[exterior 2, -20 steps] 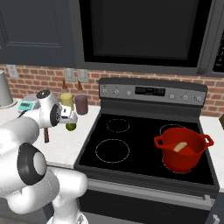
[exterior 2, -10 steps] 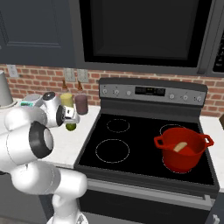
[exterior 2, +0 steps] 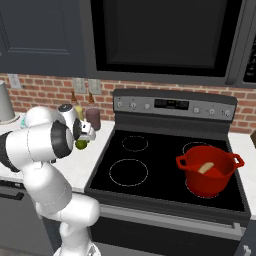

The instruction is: Put the sweet potato and lime in the pot. Retrieve the spatula and lightly stir the vegetables in the pot.

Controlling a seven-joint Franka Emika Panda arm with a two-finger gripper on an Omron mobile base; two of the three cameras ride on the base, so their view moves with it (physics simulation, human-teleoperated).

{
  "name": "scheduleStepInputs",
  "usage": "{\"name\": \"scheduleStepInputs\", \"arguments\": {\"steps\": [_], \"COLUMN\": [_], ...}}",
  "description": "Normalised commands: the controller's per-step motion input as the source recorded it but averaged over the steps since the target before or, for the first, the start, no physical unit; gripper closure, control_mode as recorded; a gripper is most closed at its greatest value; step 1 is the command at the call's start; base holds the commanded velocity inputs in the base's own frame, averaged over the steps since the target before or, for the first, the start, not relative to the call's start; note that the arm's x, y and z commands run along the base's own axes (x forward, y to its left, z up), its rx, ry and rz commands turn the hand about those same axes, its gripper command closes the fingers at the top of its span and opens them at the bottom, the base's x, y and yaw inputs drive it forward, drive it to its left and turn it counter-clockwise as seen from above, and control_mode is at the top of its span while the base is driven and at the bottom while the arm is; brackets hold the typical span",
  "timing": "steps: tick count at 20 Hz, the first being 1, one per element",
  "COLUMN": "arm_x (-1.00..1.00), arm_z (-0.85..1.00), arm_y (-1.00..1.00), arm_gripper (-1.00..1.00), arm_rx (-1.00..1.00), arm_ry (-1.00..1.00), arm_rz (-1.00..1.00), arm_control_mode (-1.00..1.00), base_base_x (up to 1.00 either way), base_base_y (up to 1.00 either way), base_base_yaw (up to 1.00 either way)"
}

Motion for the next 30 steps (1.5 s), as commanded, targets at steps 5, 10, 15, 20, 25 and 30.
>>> {"name": "scheduleStepInputs", "arguments": {"steps": [5, 10, 15, 20, 25, 30], "arm_x": [0.3, 0.11, 0.0, 0.1, 0.03, 0.0], "arm_z": [-0.26, -0.32, -0.36, -0.32, -0.35, -0.22], "arm_y": [0.01, 0.03, 0.1, 0.14, 0.07, 0.01], "arm_gripper": [-1.0, -1.0, -1.0, -1.0, -1.0, 1.0], "arm_rx": [0.01, 0.01, 0.0, 0.01, 0.0, 0.0], "arm_ry": [0.08, 0.09, 0.08, 0.11, 0.12, 0.07], "arm_rz": [-0.02, -0.01, 0.0, -0.01, -0.01, -0.01], "arm_control_mode": [-1.0, -1.0, -1.0, -1.0, -1.0, -1.0], "base_base_x": [0.0, 0.0, 0.0, 0.0, 0.0, 0.0], "base_base_y": [0.0, 0.0, 0.0, 0.0, 0.0, 0.0], "base_base_yaw": [0.0, 0.0, 0.0, 0.0, 0.0, 0.0]}}
